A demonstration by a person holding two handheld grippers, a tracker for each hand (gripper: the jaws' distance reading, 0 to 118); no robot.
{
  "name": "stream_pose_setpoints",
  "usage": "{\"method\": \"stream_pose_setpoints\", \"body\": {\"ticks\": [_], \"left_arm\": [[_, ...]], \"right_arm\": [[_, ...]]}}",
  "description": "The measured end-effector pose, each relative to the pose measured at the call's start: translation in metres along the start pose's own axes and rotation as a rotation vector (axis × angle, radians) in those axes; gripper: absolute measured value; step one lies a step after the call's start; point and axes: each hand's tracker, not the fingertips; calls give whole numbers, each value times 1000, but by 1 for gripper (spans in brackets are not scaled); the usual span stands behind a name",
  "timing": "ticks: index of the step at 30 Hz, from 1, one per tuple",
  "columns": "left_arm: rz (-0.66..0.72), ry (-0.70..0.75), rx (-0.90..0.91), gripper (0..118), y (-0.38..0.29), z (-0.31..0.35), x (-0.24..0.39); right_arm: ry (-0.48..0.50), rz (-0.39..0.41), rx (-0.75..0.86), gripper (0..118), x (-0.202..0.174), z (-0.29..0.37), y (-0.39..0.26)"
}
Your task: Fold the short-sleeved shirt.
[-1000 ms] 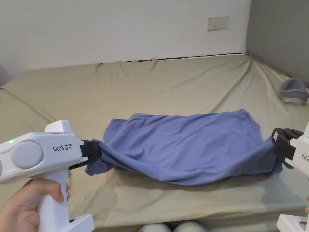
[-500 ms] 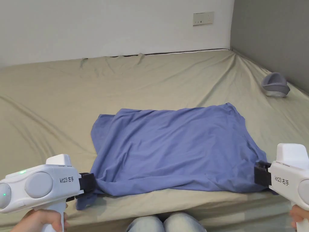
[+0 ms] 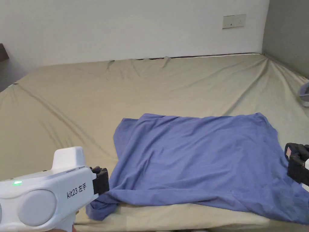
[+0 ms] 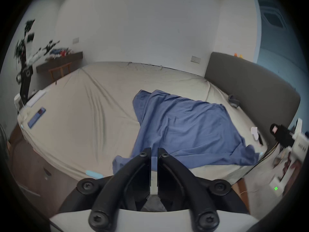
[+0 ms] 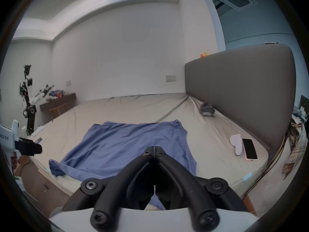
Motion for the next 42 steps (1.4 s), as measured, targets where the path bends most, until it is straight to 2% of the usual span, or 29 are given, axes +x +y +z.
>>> {"method": "stream_pose_setpoints", "body": {"ticks": [1, 2, 3, 6, 7, 8, 9, 10, 11, 12, 13, 14, 16, 20, 21, 22, 24, 25, 26, 28, 29, 33, 36, 42], "left_arm": [[7, -4, -2, 4, -2, -1, -1], [-8, -1, 2, 4, -5, -3, -1], [-9, 10, 4, 4, -8, -6, 0], [-52, 72, -41, 6, -14, -22, 1], [-60, 75, -55, 26, -18, -28, 1], [-59, 86, -83, 26, -20, -34, 0], [-54, 92, -122, 36, -24, -42, -1], [-59, 105, -158, 58, -28, -53, -2], [-66, 128, -191, 92, -32, -62, -3], [-85, 160, -225, 115, -36, -70, -3], [-101, 167, -239, 115, -39, -74, -5], [-99, 160, -236, 109, -39, -82, -8], [-48, 197, -295, 108, -38, -97, -15], [-34, 200, -263, 107, -31, -109, -20], [-33, 191, -264, 104, -29, -112, -21], [-35, 172, -260, 82, -27, -115, -21], [-21, 130, -256, 25, -26, -116, -21], [4, 69, -271, 11, -27, -118, -24], [28, 13, -284, 11, -28, -121, -27], [23, 29, -302, 10, -33, -131, -28], [-2, 51, -327, 10, -34, -134, -27], [-90, 54, -305, 10, -36, -135, -20], [-149, 61, -291, 10, -41, -135, -14], [-100, 62, -279, 10, -41, -132, -18]], "right_arm": [[-24, 41, 82, 0, 1, -1, 2], [-16, -4, -7, 0, -2, -7, -2], [-18, 38, 31, 0, -4, -11, -3], [12, 11, -51, 0, 1, -30, -13], [8, -9, -75, 0, 2, -36, -17], [8, -13, -76, 0, 4, -40, -21], [9, -19, -85, 0, 5, -45, -26], [6, -29, -106, 0, 9, -50, -29], [13, -31, -125, 0, 11, -54, -32], [24, -27, -142, 0, 13, -57, -34], [27, -30, -143, 0, 15, -59, -36], [30, -30, -150, 0, 16, -59, -37], [27, -46, -178, 0, 20, -63, -40], [11, -50, -181, 0, 23, -62, -40], [1, -53, -185, 0, 24, -62, -40], [-17, -56, -188, 0, 27, -63, -39], [-47, -53, -193, 1, 30, -61, -38], [-62, -51, -199, 16, 32, -60, -37], [-74, -54, -198, 39, 34, -57, -36], [-87, -67, -216, 98, 41, -52, -38], [-93, -72, -238, 107, 44, -51, -41], [-147, -23, -295, 106, 49, -38, -58], [-138, -13, -328, 106, 55, -36, -76], [-107, -7, -381, 101, 57, -44, -97]]}}
